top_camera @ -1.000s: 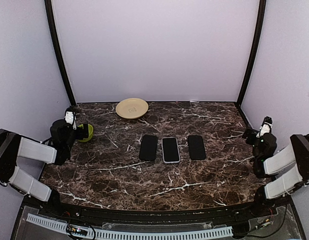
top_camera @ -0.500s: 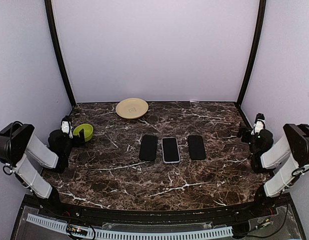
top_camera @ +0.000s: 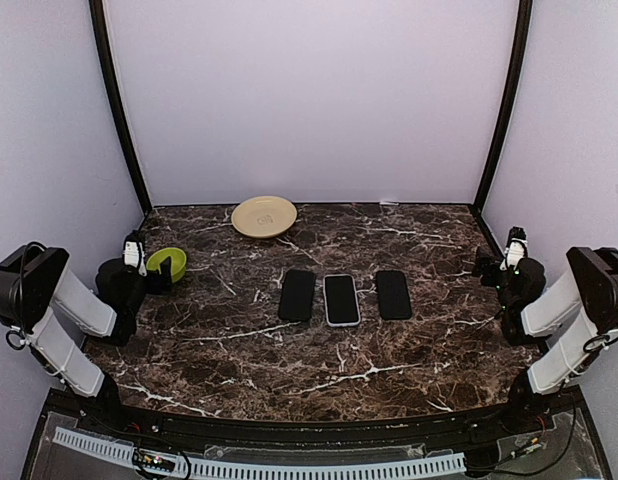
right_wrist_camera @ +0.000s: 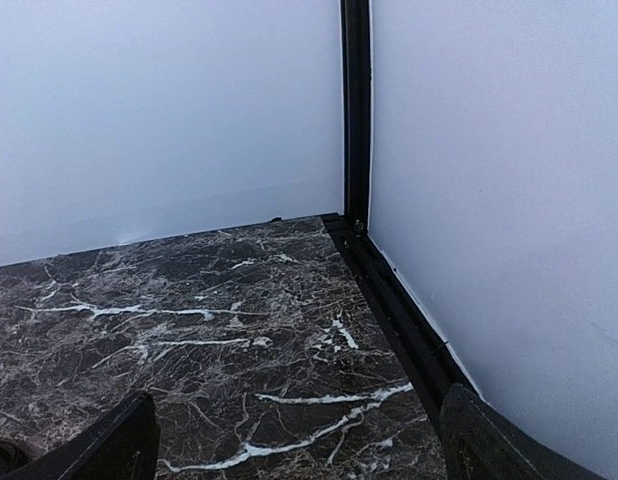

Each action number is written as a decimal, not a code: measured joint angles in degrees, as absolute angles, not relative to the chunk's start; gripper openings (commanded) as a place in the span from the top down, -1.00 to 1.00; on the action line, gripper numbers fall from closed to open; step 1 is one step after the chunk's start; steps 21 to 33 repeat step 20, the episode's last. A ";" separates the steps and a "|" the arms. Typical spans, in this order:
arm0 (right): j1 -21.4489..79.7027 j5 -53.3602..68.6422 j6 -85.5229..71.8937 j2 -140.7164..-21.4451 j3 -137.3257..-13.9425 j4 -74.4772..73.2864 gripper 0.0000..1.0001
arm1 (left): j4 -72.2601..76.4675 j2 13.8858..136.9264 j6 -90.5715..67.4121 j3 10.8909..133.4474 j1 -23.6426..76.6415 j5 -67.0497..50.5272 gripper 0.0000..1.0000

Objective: Put the phone into the phone case

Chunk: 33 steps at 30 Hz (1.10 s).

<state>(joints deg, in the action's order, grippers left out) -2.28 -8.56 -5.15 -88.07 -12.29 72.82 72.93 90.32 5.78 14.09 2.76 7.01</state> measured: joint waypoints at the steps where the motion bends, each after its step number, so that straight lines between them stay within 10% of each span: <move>1: -2.28 -8.56 -5.13 -88.07 -12.32 72.82 -0.97 | 72.93 90.32 5.69 14.09 2.74 6.92 -0.97; 33: -2.28 -4.93 -3.68 -88.09 -13.28 71.26 -0.97 | 73.69 90.43 3.29 14.09 2.72 12.08 -0.98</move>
